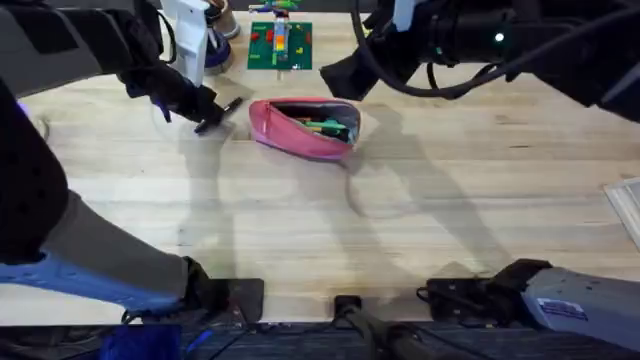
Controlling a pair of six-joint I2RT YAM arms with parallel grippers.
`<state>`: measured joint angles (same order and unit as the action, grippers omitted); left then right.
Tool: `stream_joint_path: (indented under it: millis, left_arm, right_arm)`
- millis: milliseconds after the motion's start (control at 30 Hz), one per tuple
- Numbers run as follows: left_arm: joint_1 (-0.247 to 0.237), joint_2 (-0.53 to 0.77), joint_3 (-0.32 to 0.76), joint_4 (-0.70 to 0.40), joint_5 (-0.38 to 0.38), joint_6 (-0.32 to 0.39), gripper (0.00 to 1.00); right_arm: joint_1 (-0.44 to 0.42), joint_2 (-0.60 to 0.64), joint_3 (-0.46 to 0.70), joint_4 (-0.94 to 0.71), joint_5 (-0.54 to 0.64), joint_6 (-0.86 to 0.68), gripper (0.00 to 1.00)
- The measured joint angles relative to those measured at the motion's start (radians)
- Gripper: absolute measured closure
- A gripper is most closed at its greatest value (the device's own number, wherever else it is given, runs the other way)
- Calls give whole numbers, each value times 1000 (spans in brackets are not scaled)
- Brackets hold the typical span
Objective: Unzip the bag, pick up the pens from the table one at a time and place them inside, then zip the bag closed.
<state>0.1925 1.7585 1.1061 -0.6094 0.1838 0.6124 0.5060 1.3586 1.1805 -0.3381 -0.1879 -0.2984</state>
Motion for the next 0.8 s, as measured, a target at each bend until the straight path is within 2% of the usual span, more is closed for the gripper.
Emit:
stream_joint_path:
  millis: [200,400,667,800]
  left_arm:
    - [3,-35,-3,-4,-34,-20,958]
    - [4,-196,-4,-13,-45,-23,958]
    - [-8,-406,-4,-41,36,-14,958]
    - [-68,-477,-4,-47,79,22,958]
  right_arm:
    - [-13,-30,0,-54,0,0,5]
    - [-31,-130,0,-184,0,4,5]
    - [-31,-239,0,-327,-1,19,5]
    - [-31,-294,0,-397,0,37,6]
